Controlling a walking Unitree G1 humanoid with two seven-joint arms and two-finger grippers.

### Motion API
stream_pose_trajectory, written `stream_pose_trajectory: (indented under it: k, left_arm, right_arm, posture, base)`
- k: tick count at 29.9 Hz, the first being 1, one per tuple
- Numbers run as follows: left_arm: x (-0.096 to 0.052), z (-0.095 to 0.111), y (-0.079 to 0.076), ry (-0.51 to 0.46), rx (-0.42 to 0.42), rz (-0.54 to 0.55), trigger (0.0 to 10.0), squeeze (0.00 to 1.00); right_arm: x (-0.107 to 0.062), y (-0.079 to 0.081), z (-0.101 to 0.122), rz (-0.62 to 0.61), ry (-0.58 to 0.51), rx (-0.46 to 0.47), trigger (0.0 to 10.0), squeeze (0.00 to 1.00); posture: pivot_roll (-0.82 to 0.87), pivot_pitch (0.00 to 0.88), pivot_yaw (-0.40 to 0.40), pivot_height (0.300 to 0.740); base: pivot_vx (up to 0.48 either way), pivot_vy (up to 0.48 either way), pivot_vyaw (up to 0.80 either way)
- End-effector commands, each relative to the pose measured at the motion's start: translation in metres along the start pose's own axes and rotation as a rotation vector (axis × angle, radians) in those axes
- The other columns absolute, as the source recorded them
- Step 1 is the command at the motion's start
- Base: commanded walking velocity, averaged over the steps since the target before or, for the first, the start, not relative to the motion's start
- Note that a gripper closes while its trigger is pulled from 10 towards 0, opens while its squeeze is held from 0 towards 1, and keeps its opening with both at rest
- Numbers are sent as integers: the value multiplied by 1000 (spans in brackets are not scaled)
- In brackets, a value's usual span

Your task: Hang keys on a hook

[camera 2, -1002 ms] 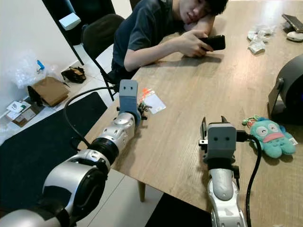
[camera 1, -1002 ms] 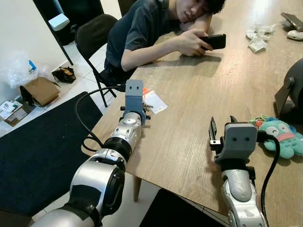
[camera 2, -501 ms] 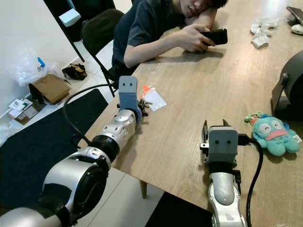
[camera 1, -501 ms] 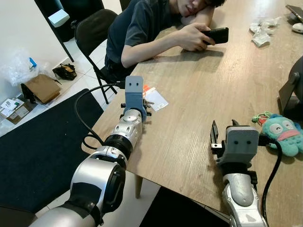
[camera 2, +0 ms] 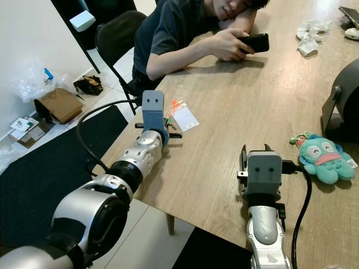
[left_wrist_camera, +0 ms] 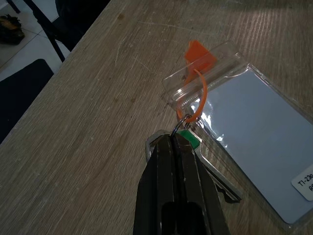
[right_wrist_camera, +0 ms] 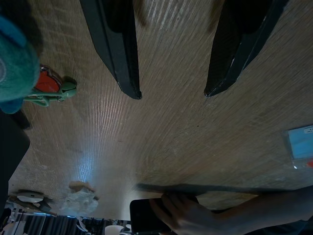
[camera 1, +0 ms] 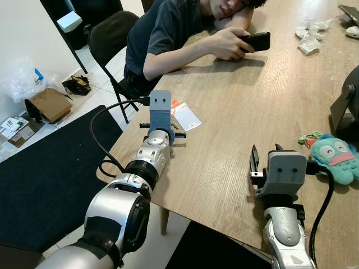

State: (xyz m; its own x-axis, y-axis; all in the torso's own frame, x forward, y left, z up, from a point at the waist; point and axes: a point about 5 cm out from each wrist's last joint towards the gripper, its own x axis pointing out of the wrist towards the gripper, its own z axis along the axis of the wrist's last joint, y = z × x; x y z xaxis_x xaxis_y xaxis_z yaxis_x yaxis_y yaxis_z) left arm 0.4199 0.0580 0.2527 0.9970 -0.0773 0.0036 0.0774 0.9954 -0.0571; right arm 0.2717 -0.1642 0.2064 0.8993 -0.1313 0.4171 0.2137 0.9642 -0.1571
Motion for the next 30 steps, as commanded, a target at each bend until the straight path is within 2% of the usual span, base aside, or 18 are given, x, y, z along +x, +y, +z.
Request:
stream_pose_trajectory:
  k: [1,2,3,4,8,10,13,16,18,19,21,22,23,25,26,28,29,30]
  left_arm:
    - [-1,-13,1,52,7,0,0,0]
    - [0,-9,1,37,1,-9,9176,0]
    - [0,-1,2,7,-5,-21,10000,0]
    - [0,-1,2,7,-5,-21,10000,0]
    - [2,24,12,-116,29,-46,10000,0]
    - [0,40,25,-205,56,-75,10000,0]
    - [-3,46,33,-240,61,-119,10000,0]
    - [-19,35,46,-225,209,-222,10000,0]
    - [-19,35,46,-225,209,-222,10000,0]
    - [-27,30,51,-223,248,-240,10000,0]
    - [-46,30,64,-294,423,-236,10000,0]
    - [-46,30,64,-294,423,-236,10000,0]
    - [-59,36,70,-366,515,-221,10000,0]
    - [-59,36,70,-366,515,-221,10000,0]
    - [-69,44,75,-420,496,-198,10000,0]
    - [-84,57,84,-471,346,-141,10000,0]
    - [-87,60,89,-454,233,-111,10000,0]
    - [-87,60,89,-454,233,-111,10000,0]
  right_arm:
    - [-5,4,-1,15,18,5,10000,0]
    - [-5,4,-2,17,19,5,10000,0]
    - [-5,4,-3,19,19,5,10000,0]
    - [-5,4,-3,19,19,5,10000,0]
    - [-2,6,-4,28,15,9,10000,0]
    - [1,8,-4,38,8,15,10000,0]
    - [4,9,-4,49,3,20,10000,0]
    - [8,14,-5,81,-4,31,10000,0]
    - [8,14,-5,81,-4,31,10000,0]
    - [9,16,-5,93,-5,36,10000,0]
    - [11,21,-6,119,-7,47,10000,0]
    - [11,21,-6,119,-7,47,10000,0]
    - [13,23,-6,133,-9,54,10000,0]
    - [13,23,-6,133,-9,54,10000,0]
    - [14,26,-7,146,-10,59,10000,0]
    - [17,31,-8,168,-13,69,10000,0]
    - [18,33,-8,177,-15,72,10000,0]
    - [18,33,-8,177,-15,72,10000,0]
  posture:
    - [-77,404,249,740]
    - [-76,397,246,740]
    - [-71,387,241,740]
    - [-71,387,241,740]
    - [-66,362,230,740]
    - [-62,347,222,740]
    - [-59,330,211,740]
    - [-45,294,184,740]
    - [-45,294,184,740]
    - [-38,279,172,740]
    - [-26,252,149,740]
    - [-26,252,149,740]
    - [-18,241,137,740]
    - [-18,241,137,740]
    - [-9,225,125,740]
    - [0,208,113,740]
    - [8,190,100,740]
    - [8,190,100,740]
  base:
    - [0,0,0]
    - [0,0,0]
    - [0,0,0]
    - [0,0,0]
    - [0,0,0]
    - [0,0,0]
    - [0,0,0]
    - [0,0,0]
    - [0,0,0]
    - [0,0,0]
    - [0,0,0]
    - [0,0,0]
    - [0,0,0]
    - [0,0,0]
    - [0,0,0]
    - [0,0,0]
    - [0,0,0]
    - [0,0,0]
